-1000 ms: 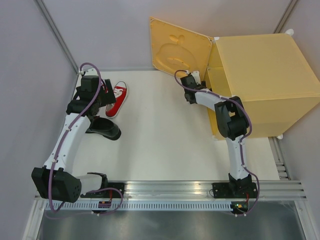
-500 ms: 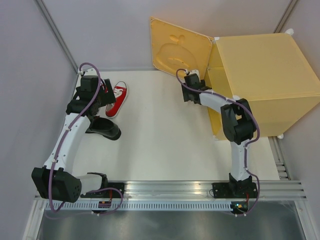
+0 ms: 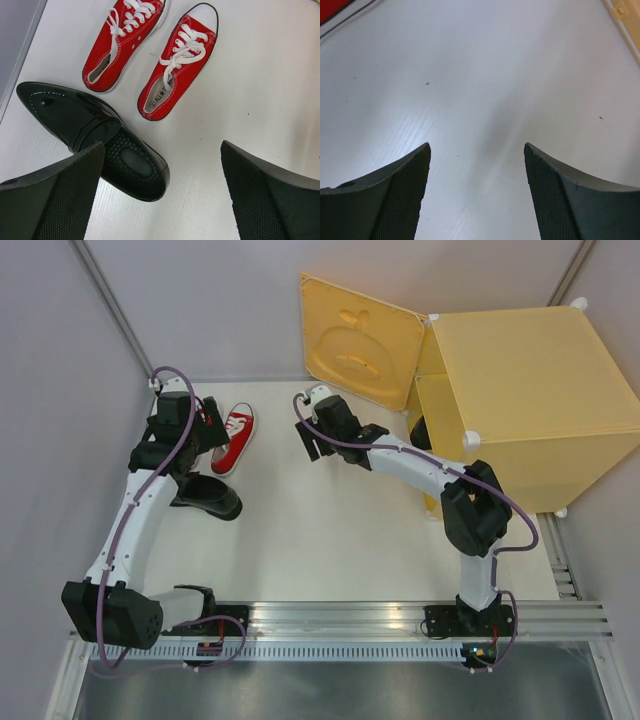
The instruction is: Place and organize the shoes in the shoe cabinet
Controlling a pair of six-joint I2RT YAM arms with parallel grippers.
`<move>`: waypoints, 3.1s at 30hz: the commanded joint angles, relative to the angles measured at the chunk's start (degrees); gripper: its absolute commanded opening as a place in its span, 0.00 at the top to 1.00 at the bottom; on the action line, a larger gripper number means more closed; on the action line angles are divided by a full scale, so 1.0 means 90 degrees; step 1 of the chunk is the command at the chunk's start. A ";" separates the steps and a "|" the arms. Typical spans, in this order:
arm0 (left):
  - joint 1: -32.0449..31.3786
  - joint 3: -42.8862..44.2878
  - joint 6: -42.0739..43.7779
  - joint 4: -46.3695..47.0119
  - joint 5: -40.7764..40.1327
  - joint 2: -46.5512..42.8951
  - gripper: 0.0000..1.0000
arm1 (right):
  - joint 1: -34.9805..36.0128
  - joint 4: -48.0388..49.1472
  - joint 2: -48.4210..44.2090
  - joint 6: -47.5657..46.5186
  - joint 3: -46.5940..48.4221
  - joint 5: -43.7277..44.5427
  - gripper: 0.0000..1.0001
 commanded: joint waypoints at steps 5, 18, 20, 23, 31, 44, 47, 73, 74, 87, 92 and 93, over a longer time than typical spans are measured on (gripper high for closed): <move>0.0026 -0.0186 -0.0988 -0.0552 -0.0653 -0.0613 0.00 | 0.0598 -0.0115 -0.1362 0.0515 -0.0836 -0.0112 0.20; 0.0046 -0.2286 -0.2550 -0.0836 -0.0965 -0.1601 0.02 | 0.0637 0.0129 -0.4487 0.0682 -0.3289 0.0387 0.14; 0.0046 -0.2345 -0.2901 -0.0836 -0.0956 -0.1465 0.05 | 0.0637 0.0236 -0.4760 0.0653 -0.3611 0.0406 0.14; 0.0056 -0.2471 -0.3370 -0.0826 -0.1053 -0.1366 0.09 | 0.0637 0.0130 -0.4879 0.0546 -0.3730 0.0397 0.13; 0.0231 -0.2891 -0.4240 -0.0660 -0.1405 -0.0956 0.19 | 0.0637 0.0217 -0.5123 0.0457 -0.3915 0.0397 0.13; 0.0671 -0.3311 -0.4612 -0.0172 -0.1083 -0.0204 0.34 | 0.0637 0.0286 -0.5055 0.0399 -0.4004 0.0416 0.14; 0.0739 -0.3418 -0.4660 -0.0133 -0.0985 -0.0146 0.38 | 0.0637 0.0295 -0.5065 0.0409 -0.4023 0.0426 0.14; 0.1062 -0.2591 -0.3411 -0.0796 -0.0663 -0.1639 0.98 | 0.0637 0.0432 -0.5104 0.0428 -0.4140 0.0406 0.14; 0.1062 -0.2502 -0.3207 -0.0806 -0.0585 -0.1775 0.98 | 0.0647 0.0413 -0.5113 0.0428 -0.4140 0.0397 0.15; -0.0704 -0.1262 -0.0922 0.0082 0.0294 -0.1445 0.98 | 0.0637 0.0423 -0.5484 0.0653 -0.4140 0.0309 0.15; -0.1916 -0.0442 0.0229 0.0375 0.0692 -0.0276 0.98 | 0.0637 0.0413 -0.5728 0.0789 -0.4160 0.0338 0.15; -0.2023 -0.0305 0.0358 0.0433 0.0801 -0.0079 0.98 | 0.0637 0.0413 -0.5777 0.0809 -0.4169 0.0338 0.16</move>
